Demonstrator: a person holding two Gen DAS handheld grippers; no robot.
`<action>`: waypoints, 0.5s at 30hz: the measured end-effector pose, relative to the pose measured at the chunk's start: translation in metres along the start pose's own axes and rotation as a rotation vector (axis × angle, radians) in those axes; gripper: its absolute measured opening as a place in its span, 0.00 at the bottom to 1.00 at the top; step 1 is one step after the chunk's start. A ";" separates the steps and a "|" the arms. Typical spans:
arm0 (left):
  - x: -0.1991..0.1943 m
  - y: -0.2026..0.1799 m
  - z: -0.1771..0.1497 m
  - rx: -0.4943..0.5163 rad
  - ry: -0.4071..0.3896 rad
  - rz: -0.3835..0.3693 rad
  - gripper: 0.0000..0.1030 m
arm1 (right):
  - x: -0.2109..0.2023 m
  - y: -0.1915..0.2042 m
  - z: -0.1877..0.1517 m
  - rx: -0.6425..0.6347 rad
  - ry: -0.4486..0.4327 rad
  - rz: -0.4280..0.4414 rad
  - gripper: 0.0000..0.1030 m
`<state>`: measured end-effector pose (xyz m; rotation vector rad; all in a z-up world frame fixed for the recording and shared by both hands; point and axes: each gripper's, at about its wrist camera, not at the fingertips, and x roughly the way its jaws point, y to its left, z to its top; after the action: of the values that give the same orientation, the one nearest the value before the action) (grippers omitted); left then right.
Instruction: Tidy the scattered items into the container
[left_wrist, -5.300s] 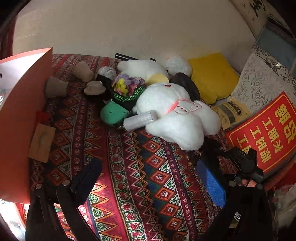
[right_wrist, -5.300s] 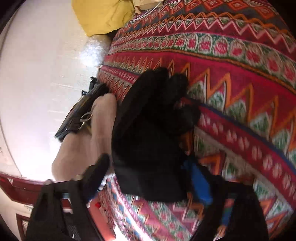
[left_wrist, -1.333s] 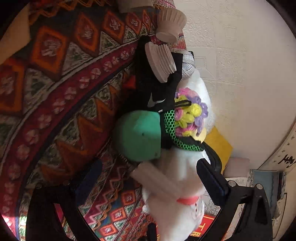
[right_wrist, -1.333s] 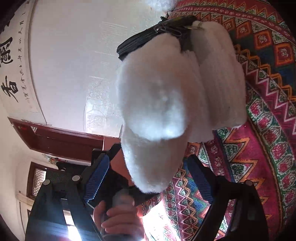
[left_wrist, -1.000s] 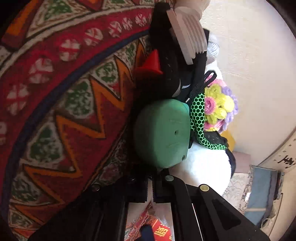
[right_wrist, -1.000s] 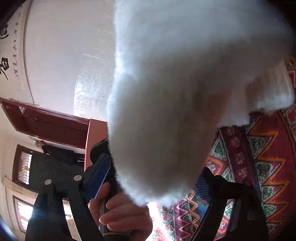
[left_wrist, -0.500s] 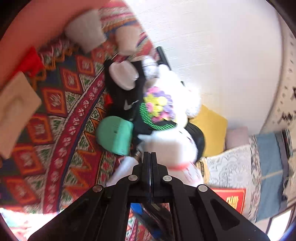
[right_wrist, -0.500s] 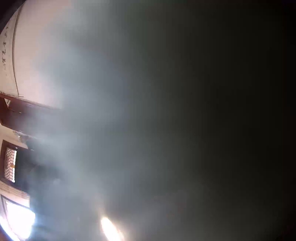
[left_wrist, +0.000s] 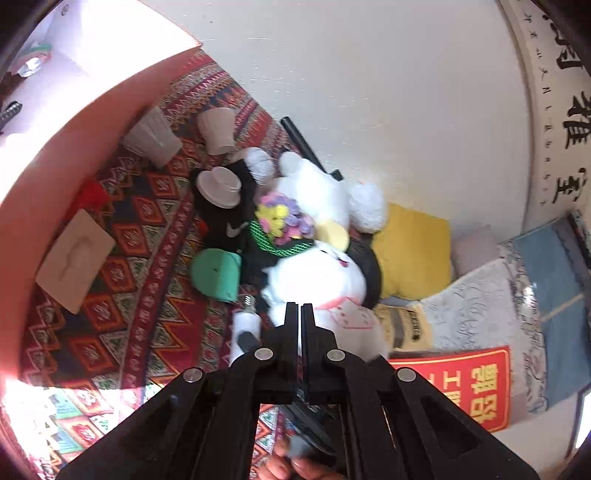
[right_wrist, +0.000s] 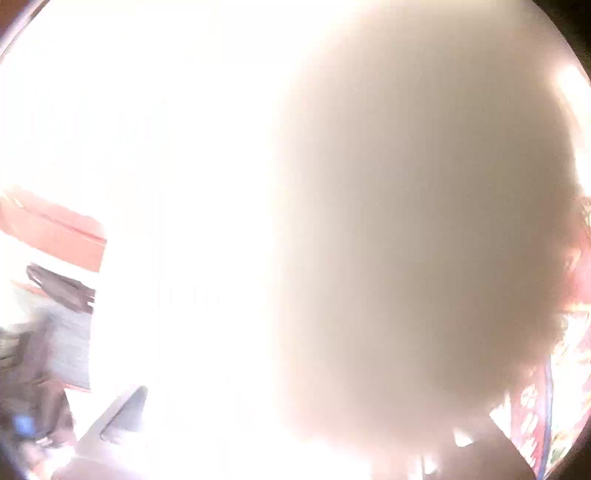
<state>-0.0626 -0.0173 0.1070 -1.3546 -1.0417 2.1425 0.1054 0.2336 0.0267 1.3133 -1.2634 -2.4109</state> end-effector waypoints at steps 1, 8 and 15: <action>0.011 0.006 0.005 -0.014 0.021 0.040 0.31 | -0.009 -0.002 -0.003 0.015 -0.005 0.021 0.25; 0.095 0.017 0.015 0.152 0.022 0.450 0.87 | -0.048 -0.012 -0.002 0.071 -0.022 0.133 0.25; 0.138 0.003 0.003 0.301 0.082 0.538 0.53 | -0.043 -0.019 -0.002 0.089 0.017 0.146 0.25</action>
<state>-0.1270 0.0712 0.0233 -1.6848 -0.3150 2.4558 0.1388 0.2642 0.0406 1.2138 -1.4249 -2.2644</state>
